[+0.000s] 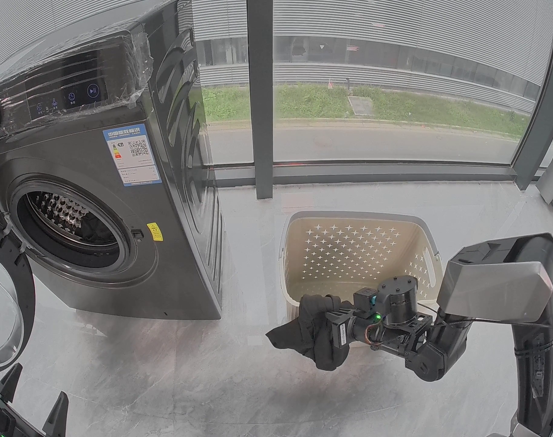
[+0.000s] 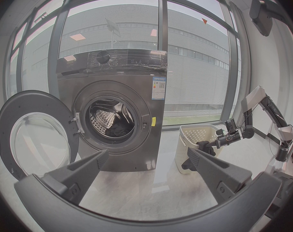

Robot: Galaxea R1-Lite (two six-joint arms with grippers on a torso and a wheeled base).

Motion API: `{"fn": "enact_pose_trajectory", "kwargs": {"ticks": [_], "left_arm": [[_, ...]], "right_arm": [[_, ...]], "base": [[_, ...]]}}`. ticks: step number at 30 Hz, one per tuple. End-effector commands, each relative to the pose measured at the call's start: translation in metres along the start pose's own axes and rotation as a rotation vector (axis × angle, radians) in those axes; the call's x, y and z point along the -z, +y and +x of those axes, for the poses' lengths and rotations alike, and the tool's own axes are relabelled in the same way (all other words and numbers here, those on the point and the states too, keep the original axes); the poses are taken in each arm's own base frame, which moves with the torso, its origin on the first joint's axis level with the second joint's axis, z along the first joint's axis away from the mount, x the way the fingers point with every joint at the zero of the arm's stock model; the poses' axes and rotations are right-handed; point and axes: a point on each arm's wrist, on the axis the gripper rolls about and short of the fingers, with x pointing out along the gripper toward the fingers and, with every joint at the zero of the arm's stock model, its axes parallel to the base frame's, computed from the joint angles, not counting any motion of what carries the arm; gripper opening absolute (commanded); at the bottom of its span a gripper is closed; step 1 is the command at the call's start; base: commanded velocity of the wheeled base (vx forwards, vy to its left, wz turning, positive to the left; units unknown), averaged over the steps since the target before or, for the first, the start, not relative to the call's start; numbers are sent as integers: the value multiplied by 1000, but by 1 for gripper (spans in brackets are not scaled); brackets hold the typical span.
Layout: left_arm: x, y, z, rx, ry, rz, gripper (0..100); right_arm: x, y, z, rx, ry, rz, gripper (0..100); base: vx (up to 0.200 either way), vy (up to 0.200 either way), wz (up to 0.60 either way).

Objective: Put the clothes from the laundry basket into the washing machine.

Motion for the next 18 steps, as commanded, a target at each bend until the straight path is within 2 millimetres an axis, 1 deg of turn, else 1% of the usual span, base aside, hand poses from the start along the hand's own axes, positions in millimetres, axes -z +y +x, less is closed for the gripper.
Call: {"fn": "enact_pose_trajectory", "kwargs": {"ticks": [1,2,3,4,6,11,12,13,15,16,17,18], "left_arm": [[5,0,0,-1,0,3,100],[5,0,0,-1,0,3,100],[5,0,0,-1,0,3,100],[5,0,0,-1,0,3,100],[5,0,0,-1,0,1,100],[5,0,0,-1,0,4,100],[5,0,0,1,0,4,100],[5,0,0,1,0,1,100],[5,0,0,1,0,1,100],[5,0,0,1,0,1,100],[5,0,0,1,0,1,100],[5,0,0,-1,0,1,100]], "right_arm": [[-17,5,-22,-11,-47,-4,0],[-17,5,-22,-11,-47,-4,0],[-25,8,-35,-19,-74,-7,0],[-26,9,-37,-19,-80,-7,0],[-36,12,-58,-23,-127,-9,0],[-61,15,-95,-20,-241,-9,0],[-63,15,-98,-16,-249,-8,0],[-73,14,-112,11,-297,0,0],[-81,12,-127,39,-336,6,0],[-83,11,-129,41,-344,5,0],[-92,8,-142,56,-383,9,0],[-97,6,-150,66,-408,10,0]], "base": [[0,0,0],[0,0,0],[0,0,0],[0,0,0],[0,0,0],[0,0,0],[0,0,0],[0,0,0],[0,0,0],[0,0,0],[0,0,0],[0,0,0]]}}
